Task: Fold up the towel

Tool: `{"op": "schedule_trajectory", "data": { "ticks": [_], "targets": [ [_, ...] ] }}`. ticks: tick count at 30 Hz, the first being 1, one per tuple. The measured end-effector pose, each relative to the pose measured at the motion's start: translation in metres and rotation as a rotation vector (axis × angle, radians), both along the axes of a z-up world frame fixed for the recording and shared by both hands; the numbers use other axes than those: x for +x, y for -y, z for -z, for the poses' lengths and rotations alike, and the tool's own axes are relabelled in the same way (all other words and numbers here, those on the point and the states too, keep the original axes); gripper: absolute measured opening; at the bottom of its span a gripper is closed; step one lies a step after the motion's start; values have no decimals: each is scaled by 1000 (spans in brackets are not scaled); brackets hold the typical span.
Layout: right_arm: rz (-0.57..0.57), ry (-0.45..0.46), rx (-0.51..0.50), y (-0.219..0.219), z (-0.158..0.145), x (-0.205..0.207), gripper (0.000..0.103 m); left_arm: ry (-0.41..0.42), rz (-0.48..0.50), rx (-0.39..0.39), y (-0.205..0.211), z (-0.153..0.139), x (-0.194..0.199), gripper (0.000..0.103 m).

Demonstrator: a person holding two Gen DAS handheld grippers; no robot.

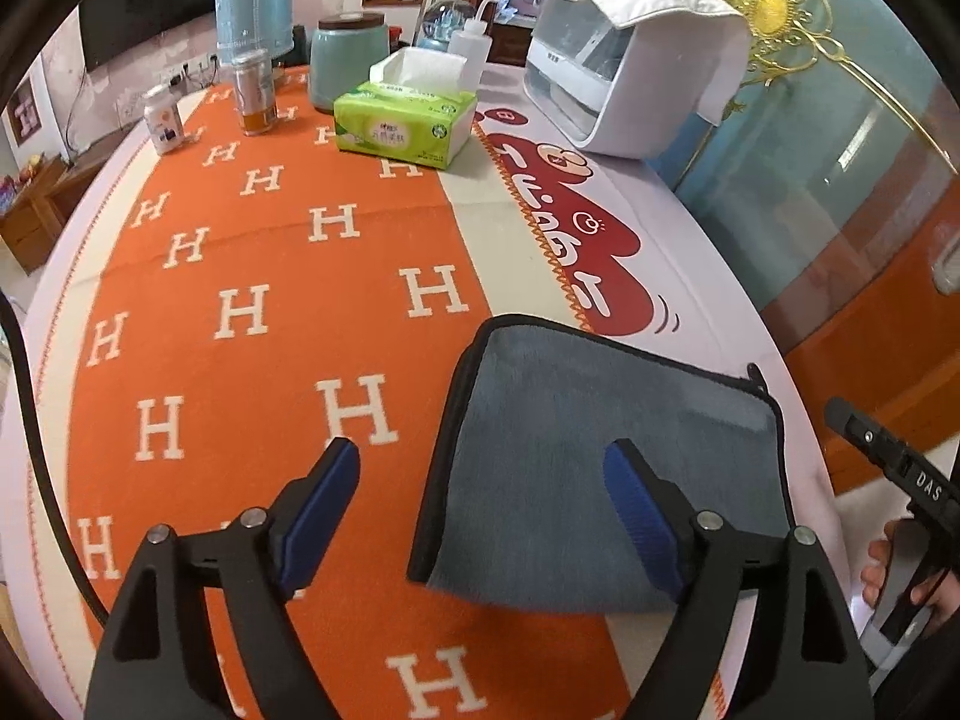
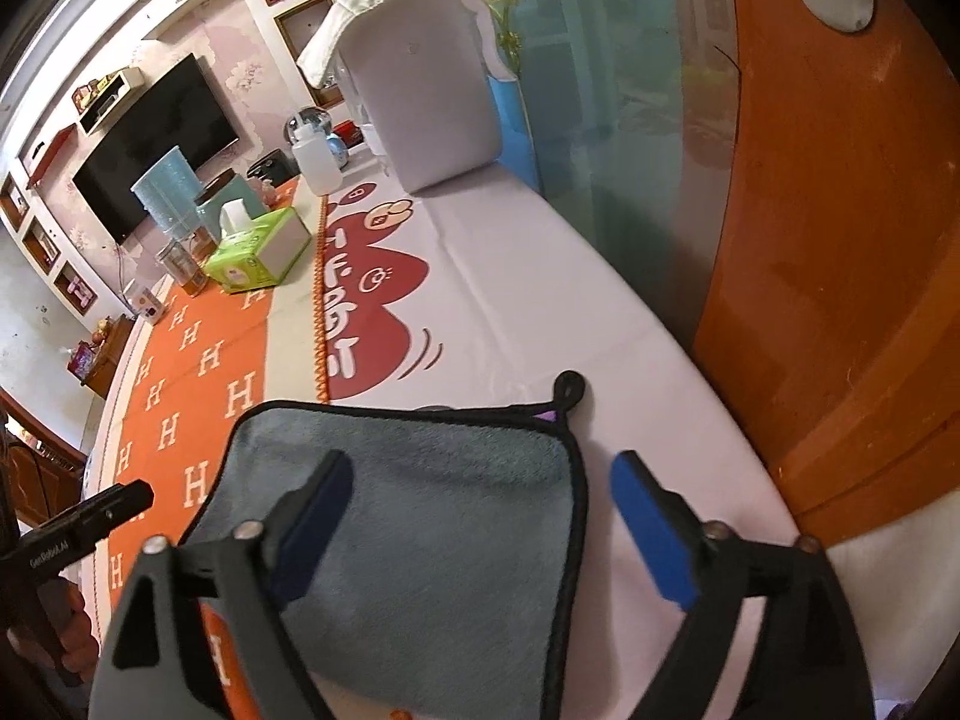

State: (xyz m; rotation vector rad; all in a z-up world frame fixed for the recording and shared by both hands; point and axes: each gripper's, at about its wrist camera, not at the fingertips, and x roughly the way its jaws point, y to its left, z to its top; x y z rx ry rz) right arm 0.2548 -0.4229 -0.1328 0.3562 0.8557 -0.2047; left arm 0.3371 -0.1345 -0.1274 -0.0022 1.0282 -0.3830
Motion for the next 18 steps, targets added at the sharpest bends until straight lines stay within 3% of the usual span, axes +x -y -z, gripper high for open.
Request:
{"op": "schedule_trajectory", "data": {
  "ticks": [18],
  "targets": [
    [-56,7,-11,-58,-26,-59,97,88,-39,-4,-61,-52,-104,87]
  ]
}}
